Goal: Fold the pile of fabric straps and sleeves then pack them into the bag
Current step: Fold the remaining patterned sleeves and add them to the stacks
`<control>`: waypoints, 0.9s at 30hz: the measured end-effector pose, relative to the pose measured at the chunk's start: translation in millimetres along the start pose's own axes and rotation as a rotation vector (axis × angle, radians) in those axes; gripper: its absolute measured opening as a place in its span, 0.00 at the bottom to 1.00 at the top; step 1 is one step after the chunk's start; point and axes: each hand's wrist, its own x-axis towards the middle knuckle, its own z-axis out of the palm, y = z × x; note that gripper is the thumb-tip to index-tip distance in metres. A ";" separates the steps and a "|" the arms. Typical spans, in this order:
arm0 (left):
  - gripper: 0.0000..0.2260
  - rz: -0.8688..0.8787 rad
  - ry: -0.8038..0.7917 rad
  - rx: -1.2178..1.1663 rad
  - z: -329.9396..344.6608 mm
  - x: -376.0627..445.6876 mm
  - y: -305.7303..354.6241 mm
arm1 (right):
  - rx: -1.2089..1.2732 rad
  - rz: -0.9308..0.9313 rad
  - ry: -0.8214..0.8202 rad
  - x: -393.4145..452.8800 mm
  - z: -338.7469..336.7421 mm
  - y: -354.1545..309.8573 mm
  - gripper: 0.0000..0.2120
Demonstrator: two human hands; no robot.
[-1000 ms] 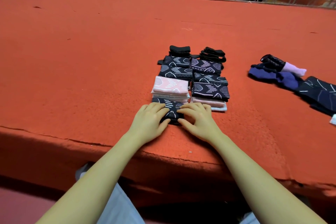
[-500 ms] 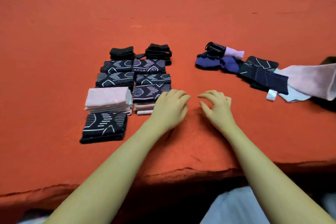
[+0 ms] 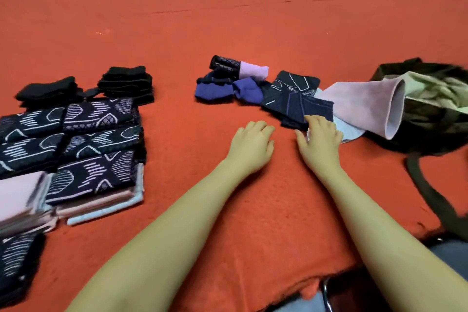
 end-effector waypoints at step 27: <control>0.15 0.127 0.379 -0.153 -3.1 -32.3 -46.6 | 0.271 -0.371 0.329 -34.0 -1.7 -53.0 0.10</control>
